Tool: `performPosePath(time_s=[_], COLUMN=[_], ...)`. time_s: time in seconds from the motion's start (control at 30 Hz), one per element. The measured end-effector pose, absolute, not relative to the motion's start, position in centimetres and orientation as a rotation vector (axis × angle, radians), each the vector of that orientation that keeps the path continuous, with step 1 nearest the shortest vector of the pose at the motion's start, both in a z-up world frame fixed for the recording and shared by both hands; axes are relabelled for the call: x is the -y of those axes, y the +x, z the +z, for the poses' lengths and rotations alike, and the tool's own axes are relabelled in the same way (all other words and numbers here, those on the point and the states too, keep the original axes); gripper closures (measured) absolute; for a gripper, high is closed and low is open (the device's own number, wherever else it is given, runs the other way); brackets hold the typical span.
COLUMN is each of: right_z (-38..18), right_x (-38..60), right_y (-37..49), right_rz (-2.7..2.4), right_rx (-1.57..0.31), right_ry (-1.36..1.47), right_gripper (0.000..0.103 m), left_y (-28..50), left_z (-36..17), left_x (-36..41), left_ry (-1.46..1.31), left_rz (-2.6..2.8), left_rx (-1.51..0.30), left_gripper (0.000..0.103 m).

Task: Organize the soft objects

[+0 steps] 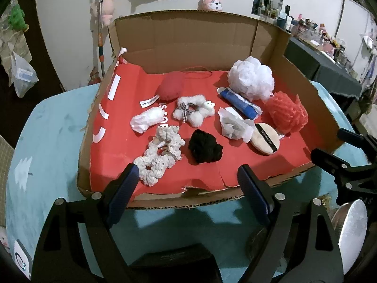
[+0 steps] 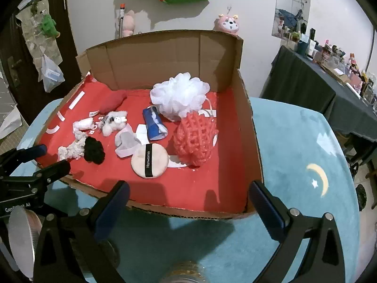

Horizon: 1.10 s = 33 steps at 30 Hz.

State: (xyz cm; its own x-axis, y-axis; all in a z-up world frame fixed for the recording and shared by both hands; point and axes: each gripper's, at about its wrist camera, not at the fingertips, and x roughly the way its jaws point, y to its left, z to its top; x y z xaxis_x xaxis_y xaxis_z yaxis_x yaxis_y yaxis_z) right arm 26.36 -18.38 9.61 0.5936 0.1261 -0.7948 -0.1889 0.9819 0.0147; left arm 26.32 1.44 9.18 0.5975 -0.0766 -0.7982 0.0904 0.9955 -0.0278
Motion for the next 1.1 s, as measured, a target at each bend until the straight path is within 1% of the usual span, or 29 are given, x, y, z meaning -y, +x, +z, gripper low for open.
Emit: performPosePath(time_s=[1.1], right_z=[9.28], right_x=[18.49], right_y=[26.25], right_rz=[0.180], right_rx=[-0.921], right_ry=[-0.064], right_gripper=[0.000], left_y=[26.57], left_z=[8.25], left_x=[-1.76], left_ry=[0.010], left_rz=[-0.082], left_rx=[-0.948], left_gripper=[0.017])
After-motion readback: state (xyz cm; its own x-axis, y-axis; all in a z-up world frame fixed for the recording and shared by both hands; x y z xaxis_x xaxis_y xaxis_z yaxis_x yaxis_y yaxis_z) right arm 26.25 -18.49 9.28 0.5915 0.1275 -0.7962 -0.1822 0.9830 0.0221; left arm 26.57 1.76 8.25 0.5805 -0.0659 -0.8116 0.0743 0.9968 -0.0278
